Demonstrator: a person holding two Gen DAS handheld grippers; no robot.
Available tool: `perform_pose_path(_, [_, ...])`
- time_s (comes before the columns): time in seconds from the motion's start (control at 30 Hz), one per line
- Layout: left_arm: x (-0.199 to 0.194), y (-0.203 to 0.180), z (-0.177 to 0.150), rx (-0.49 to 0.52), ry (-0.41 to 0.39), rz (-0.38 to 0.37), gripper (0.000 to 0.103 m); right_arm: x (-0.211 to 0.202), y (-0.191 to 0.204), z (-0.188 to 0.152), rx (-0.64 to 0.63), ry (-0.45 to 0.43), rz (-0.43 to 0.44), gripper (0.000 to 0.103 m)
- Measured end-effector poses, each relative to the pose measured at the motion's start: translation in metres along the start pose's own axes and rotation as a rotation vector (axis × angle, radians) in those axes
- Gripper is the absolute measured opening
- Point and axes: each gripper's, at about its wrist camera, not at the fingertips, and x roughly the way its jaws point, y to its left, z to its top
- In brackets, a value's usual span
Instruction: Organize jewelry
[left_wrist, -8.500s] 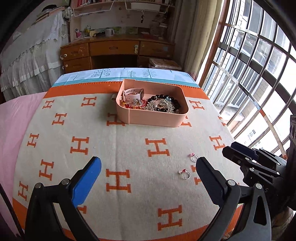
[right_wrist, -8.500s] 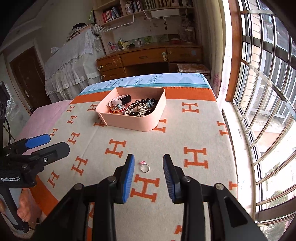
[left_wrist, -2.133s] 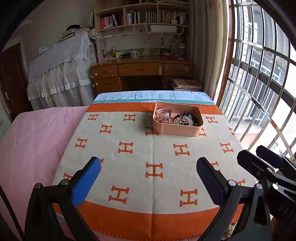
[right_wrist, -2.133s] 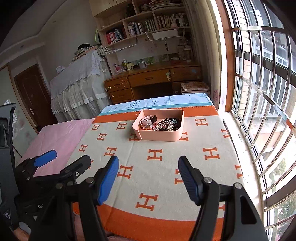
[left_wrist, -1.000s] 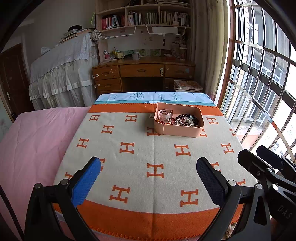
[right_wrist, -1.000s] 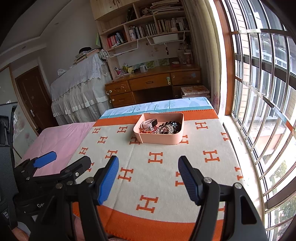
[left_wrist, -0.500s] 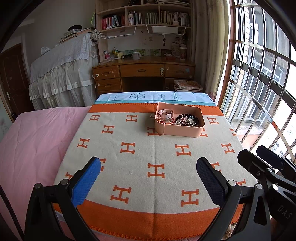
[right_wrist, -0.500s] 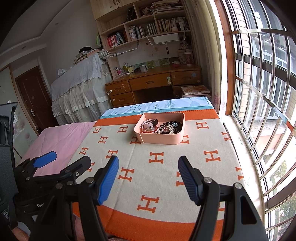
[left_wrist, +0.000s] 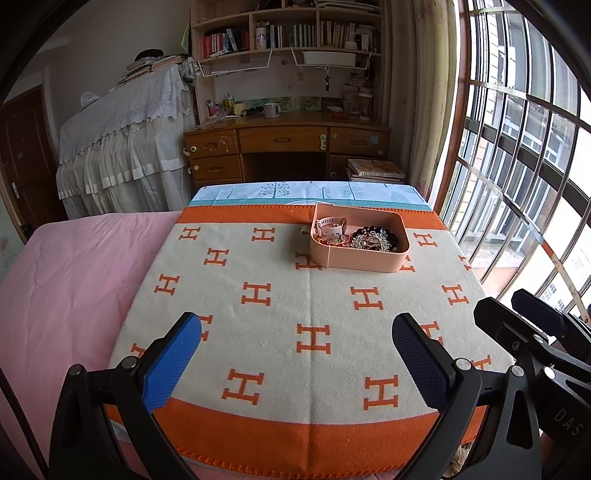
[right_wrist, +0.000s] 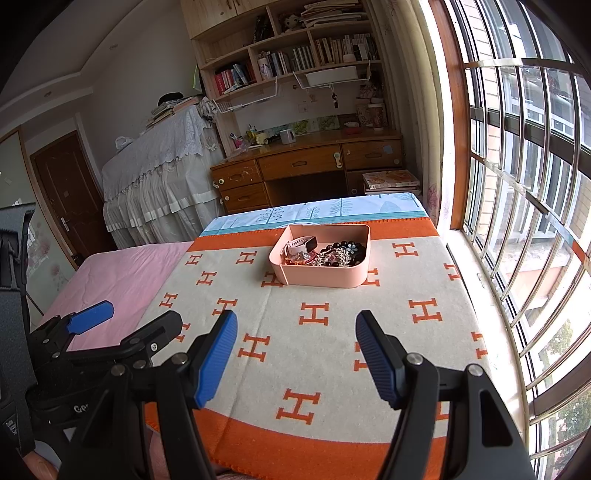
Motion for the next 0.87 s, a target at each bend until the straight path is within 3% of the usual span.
perform_pose_path(0.87, [0.012, 0.010, -0.004, -0.027, 0.042, -0.019, 0.102, 0.013, 0.014, 0.000, -0.008, 0.040, -0.007, 0.067])
